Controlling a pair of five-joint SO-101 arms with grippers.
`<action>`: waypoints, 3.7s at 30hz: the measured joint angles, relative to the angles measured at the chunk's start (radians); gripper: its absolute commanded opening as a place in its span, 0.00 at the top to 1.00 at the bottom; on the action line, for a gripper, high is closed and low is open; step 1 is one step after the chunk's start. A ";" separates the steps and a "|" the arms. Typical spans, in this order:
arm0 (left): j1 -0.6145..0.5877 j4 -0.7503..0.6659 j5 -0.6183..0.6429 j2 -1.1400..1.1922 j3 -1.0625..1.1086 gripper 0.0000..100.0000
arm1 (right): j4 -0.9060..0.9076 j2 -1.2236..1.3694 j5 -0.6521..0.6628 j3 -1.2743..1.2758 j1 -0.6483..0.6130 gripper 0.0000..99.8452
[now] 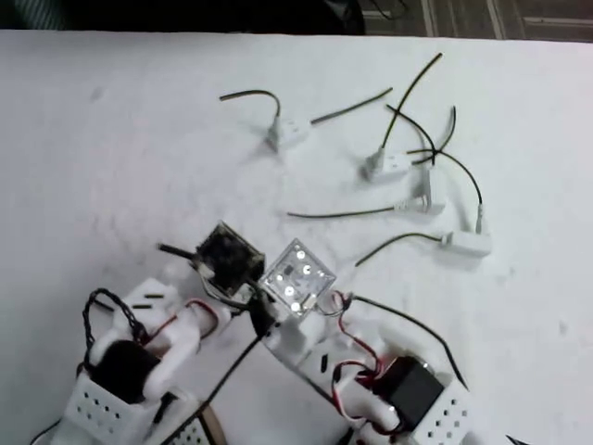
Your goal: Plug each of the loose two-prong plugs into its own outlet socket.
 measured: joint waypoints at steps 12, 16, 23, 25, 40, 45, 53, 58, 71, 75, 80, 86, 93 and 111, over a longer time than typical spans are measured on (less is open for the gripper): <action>0.014 0.041 0.000 -0.008 -0.031 0.86 | -0.008 0.000 0.000 0.034 0.000 0.98; -0.104 0.107 0.000 -0.069 -0.107 0.86 | -0.046 0.000 0.000 0.034 0.058 0.98; -0.365 0.247 -0.071 -0.164 -0.141 0.79 | -0.087 0.000 0.000 0.034 0.172 0.98; -0.404 0.247 -0.118 -0.164 -0.092 0.80 | -0.087 0.000 0.000 0.034 0.210 0.98; -0.419 -0.069 -0.180 0.166 0.094 0.80 | -0.087 -0.006 0.000 0.115 0.423 0.98; -0.417 -0.092 -0.180 0.427 -0.028 0.80 | -0.087 -0.006 0.000 0.127 0.433 0.98; -0.417 -0.095 -0.210 0.801 -0.198 0.84 | -0.087 -0.006 0.000 0.127 0.433 0.98; -0.371 -0.094 -0.250 0.888 -0.203 0.88 | -0.084 -0.006 0.000 0.127 0.471 0.98; -0.114 0.094 -0.204 0.801 -0.176 0.87 | -0.084 -0.006 0.087 0.127 0.672 0.98; -0.110 0.140 -0.204 0.720 -0.175 0.81 | -0.084 -0.006 0.091 0.127 0.689 0.98; -0.206 0.212 -0.247 0.628 -0.207 0.72 | -0.084 -0.006 0.091 0.127 0.687 0.98; -0.213 0.316 -0.491 0.655 -0.229 0.72 | -0.084 -0.006 0.091 0.127 0.687 0.98; -0.213 0.186 -0.597 0.907 -0.242 0.72 | -0.084 -0.006 0.091 0.127 0.686 0.98; -0.038 0.091 -0.324 1.250 -0.427 0.87 | -0.066 -0.008 0.091 0.127 0.686 0.98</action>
